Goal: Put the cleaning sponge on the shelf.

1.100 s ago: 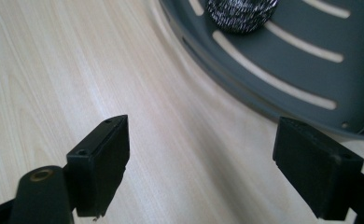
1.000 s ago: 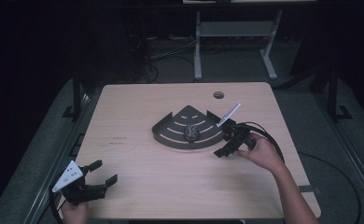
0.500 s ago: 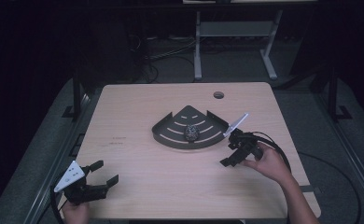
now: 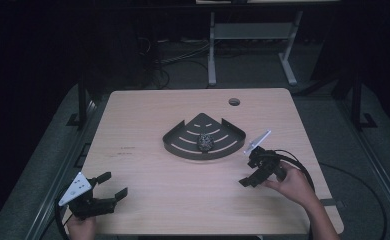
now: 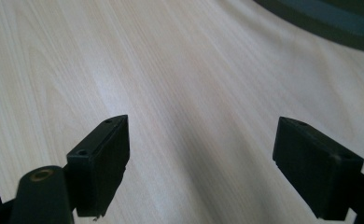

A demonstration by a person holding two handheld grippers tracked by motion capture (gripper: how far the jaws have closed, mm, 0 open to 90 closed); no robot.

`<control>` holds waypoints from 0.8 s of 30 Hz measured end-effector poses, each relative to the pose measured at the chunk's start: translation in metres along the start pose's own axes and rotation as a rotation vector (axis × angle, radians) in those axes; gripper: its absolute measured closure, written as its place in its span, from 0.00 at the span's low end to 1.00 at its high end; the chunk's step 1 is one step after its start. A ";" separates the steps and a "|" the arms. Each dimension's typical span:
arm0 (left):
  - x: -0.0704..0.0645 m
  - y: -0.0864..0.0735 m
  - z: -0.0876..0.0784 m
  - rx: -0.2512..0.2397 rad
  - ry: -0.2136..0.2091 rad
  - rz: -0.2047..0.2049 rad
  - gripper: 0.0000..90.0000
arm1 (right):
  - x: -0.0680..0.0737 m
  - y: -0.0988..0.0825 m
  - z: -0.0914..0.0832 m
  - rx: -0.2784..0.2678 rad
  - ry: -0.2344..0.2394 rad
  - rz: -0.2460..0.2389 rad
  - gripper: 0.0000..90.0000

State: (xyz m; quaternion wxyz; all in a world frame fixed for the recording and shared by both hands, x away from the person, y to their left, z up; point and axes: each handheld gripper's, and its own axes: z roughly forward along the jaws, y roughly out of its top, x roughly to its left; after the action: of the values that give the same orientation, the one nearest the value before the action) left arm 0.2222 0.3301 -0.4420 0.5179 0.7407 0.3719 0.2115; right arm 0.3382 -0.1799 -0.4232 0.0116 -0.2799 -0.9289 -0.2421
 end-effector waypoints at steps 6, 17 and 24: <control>0.000 0.000 0.000 0.004 -0.002 0.008 0.15 | 0.005 -0.013 -0.003 -0.019 -0.005 0.014 0.20; -0.002 0.001 0.001 0.012 -0.003 0.014 0.15 | 0.013 -0.032 -0.003 -0.036 -0.010 0.020 0.20; -0.003 0.001 0.003 0.014 -0.007 0.011 0.15 | 0.020 -0.045 -0.004 -0.061 -0.017 0.020 0.20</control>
State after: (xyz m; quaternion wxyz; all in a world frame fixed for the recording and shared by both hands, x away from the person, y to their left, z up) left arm 0.2227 0.3254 -0.4426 0.5128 0.7471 0.3675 0.2092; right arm 0.2969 -0.2045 -0.4361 -0.0024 -0.2913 -0.9184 -0.2677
